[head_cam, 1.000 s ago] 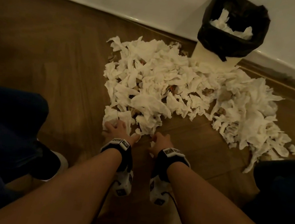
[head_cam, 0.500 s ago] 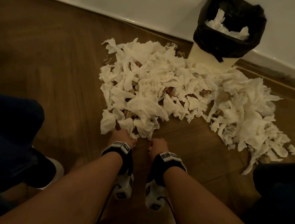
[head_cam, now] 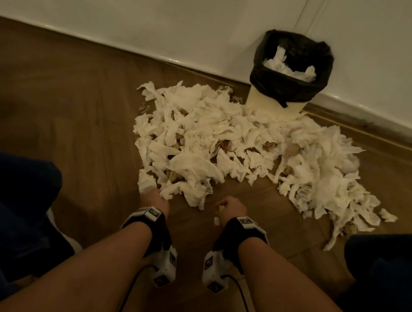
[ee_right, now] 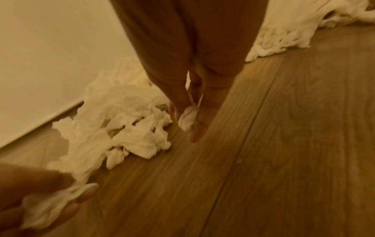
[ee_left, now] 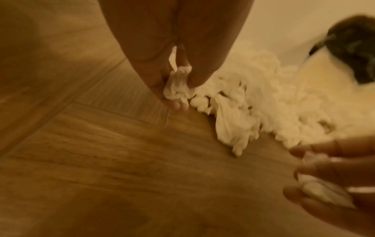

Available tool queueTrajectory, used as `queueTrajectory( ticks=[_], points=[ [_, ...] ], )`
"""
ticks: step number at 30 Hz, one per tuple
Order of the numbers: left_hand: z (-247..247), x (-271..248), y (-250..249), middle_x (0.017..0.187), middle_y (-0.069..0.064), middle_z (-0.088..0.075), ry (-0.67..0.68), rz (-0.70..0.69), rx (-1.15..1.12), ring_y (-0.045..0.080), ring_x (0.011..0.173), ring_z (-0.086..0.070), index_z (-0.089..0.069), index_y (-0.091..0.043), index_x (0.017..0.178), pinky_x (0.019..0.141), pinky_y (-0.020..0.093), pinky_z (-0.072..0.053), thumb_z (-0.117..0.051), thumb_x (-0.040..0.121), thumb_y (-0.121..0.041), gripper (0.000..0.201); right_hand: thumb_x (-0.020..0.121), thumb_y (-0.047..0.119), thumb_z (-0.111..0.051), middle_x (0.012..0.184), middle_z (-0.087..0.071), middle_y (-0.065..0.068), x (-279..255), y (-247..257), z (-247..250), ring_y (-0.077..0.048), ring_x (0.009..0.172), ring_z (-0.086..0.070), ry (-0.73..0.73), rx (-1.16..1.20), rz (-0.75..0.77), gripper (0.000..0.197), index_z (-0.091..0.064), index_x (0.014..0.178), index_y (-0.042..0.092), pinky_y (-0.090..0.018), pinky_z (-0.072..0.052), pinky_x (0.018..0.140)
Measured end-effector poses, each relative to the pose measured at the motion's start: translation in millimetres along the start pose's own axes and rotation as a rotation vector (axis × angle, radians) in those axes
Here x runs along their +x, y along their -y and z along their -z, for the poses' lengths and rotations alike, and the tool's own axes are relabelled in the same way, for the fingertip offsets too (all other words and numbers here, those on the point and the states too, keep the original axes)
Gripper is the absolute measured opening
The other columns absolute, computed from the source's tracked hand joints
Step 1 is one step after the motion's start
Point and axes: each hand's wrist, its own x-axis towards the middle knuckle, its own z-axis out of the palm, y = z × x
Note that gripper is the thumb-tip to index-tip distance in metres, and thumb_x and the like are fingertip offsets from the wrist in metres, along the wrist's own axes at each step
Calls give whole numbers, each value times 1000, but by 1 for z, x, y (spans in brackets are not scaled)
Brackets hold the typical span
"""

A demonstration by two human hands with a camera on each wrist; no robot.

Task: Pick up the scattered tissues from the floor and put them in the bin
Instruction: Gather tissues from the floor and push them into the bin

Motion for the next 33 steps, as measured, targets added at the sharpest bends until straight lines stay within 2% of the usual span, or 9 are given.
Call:
queueTrajectory(
  ticks=[2, 6, 11, 16, 19, 23, 25, 29, 33],
  points=[
    [8, -4, -8, 135, 19, -49, -21, -33, 1, 35, 122, -47, -49, -5, 132, 101, 39, -39, -45, 97, -17, 37, 94, 5, -49, 122, -61, -7, -3, -2, 11, -22, 108, -60, 18, 46, -7, 25, -68, 109, 11, -18, -51, 75],
    [23, -10, -32, 131, 20, -51, -21, -45, -63, 35, 119, -48, -49, 1, 129, 97, 35, -37, -37, 100, -21, 37, 91, 3, -56, 124, -62, -8, -9, -9, 30, -24, 111, -60, 63, 83, -24, 24, -69, 110, 9, -33, -51, 95],
    [45, -19, -74, 138, 19, -46, 45, -158, -198, 33, 123, -50, -31, -2, 142, 98, 36, -44, -49, 91, -2, 54, 90, 14, -61, 117, -65, -11, -13, -21, 65, -23, 104, -64, 30, 235, -117, 22, -67, 109, 5, -37, -52, 93],
    [74, -24, -145, 132, 23, -49, 58, -239, -296, 39, 121, -49, -44, 4, 130, 101, 46, -42, -46, 96, -25, 45, 88, 9, -58, 106, -67, -13, -9, -20, 135, -20, 80, -63, -156, 283, -89, 26, -66, 112, 1, -28, -56, 69],
    [84, -20, -184, 127, 24, -53, -11, -330, -193, 39, 117, -51, -45, 6, 127, 97, 42, -41, -42, 97, -22, 40, 89, 2, -57, 112, -64, -19, -3, -15, 184, -27, 89, -63, -278, 425, -42, 28, -61, 116, -1, -38, -55, 82],
    [100, -21, -234, 131, 24, -50, 17, -468, -277, 38, 119, -51, -41, 4, 133, 101, 40, -43, -44, 93, 1, 41, 88, -3, -56, 110, -62, -25, -9, 5, 252, -24, 72, -60, -349, 730, 71, 37, -52, 124, 2, -34, -54, 67],
    [108, -21, -259, 133, 23, -48, 69, -514, -359, 35, 121, -49, -38, 3, 135, 97, 35, -42, -47, 92, 5, 44, 87, -4, -57, 97, -62, -25, -13, 16, 281, -26, 68, -59, -376, 885, 103, 31, -53, 115, 9, -38, -53, 71],
    [117, -19, -304, 133, 23, -42, 113, -504, -631, 38, 115, -47, -35, -4, 133, 92, 46, -47, -41, 94, 6, 41, 82, -1, -67, 68, -62, -10, -15, 34, 322, -14, 48, -61, -562, 801, 209, 13, -62, 88, 9, -29, -57, 59],
    [117, -13, -347, 130, 22, -45, 23, -569, -595, 37, 116, -48, -39, -4, 130, 96, 40, -43, -34, 97, -3, 33, 83, -4, -64, 69, -59, -8, 5, 49, 349, -18, 58, -57, -578, 834, 266, 16, -66, 99, -2, -32, -57, 72]
  ],
)
